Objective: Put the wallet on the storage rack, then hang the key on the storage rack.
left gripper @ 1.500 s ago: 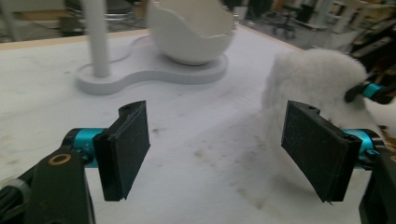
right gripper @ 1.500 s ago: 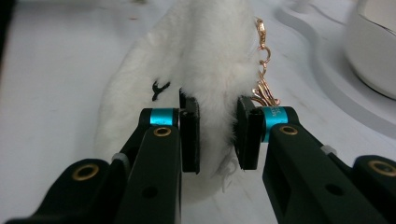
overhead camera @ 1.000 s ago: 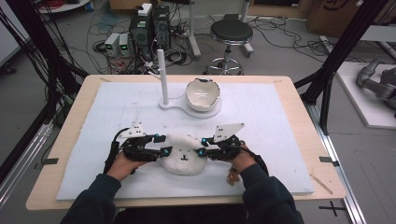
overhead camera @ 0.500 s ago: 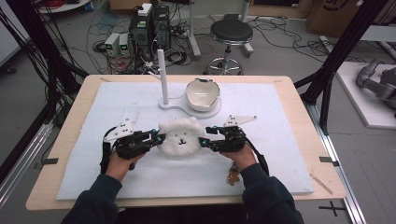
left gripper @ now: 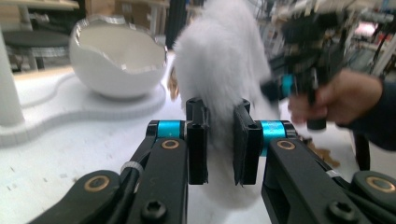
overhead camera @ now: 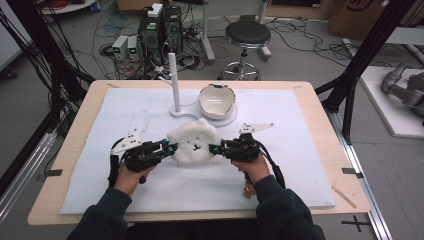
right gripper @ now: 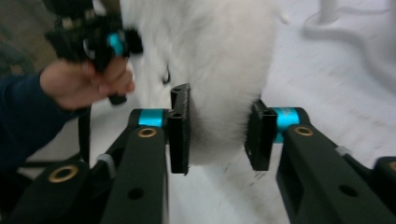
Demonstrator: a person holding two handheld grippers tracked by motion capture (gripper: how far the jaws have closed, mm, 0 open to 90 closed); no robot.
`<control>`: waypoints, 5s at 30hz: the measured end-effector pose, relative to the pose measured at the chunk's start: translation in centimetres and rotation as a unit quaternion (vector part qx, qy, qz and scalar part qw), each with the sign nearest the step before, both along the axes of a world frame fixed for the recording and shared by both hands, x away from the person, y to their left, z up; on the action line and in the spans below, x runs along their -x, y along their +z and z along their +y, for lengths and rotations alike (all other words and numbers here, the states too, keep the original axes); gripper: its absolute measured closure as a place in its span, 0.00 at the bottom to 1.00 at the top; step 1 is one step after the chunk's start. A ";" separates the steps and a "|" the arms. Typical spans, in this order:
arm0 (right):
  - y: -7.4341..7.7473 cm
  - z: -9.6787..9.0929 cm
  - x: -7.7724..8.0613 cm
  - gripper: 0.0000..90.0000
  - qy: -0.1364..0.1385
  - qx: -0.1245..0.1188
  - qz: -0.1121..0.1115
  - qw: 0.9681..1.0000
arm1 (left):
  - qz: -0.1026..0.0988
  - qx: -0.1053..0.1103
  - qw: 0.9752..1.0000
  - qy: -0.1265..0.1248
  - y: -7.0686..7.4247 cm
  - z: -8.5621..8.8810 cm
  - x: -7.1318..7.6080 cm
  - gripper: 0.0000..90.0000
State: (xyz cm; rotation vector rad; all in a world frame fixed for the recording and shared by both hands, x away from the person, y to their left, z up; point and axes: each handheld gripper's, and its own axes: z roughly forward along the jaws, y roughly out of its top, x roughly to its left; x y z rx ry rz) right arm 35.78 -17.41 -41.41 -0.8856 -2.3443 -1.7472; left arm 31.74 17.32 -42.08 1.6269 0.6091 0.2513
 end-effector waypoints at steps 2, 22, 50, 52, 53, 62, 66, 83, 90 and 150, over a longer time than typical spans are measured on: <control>0.3 -0.3 0.1 0.79 -0.017 -0.015 -0.008 1.000 | 0.008 -0.014 1.000 -0.009 -0.3 -0.5 0.0 0.86; 3.9 -0.8 -0.4 0.87 -0.051 0.077 -0.151 0.984 | 0.045 -0.031 0.997 0.057 -0.4 1.3 -0.7 0.54; 12.1 0.0 -9.8 0.86 -0.102 0.324 -0.334 0.879 | 0.073 0.006 0.986 0.149 -0.6 5.9 -1.6 0.27; 11.6 0.2 -10.1 0.86 -0.094 0.345 -0.338 0.871 | 0.075 0.008 0.986 0.148 -0.6 5.9 -1.6 0.27; 11.3 0.4 -10.3 0.86 -0.093 0.351 -0.343 0.866 | 0.075 0.008 0.986 0.148 -0.6 5.9 -1.6 0.27; 11.3 0.2 -10.8 0.86 -0.120 0.351 -0.346 0.862 | 0.079 0.013 0.985 0.150 -0.6 6.1 -1.6 0.27; 11.9 -0.8 -10.7 0.86 -0.136 0.333 -0.344 0.867 | 0.081 0.016 0.986 0.148 -0.7 6.0 -1.6 0.27; 7.2 2.8 -12.3 0.86 -0.049 0.429 -0.349 0.832 | 0.080 0.017 0.986 0.148 -0.6 6.1 -1.5 0.27; 6.4 2.7 -12.6 0.76 -0.064 0.401 -0.298 0.864 | 0.079 0.015 0.985 0.153 -0.7 6.4 -1.4 0.27; -1.6 -9.4 5.5 0.54 -0.245 0.288 0.028 0.925 | 0.060 -0.034 0.985 0.158 -0.7 5.5 -1.1 0.25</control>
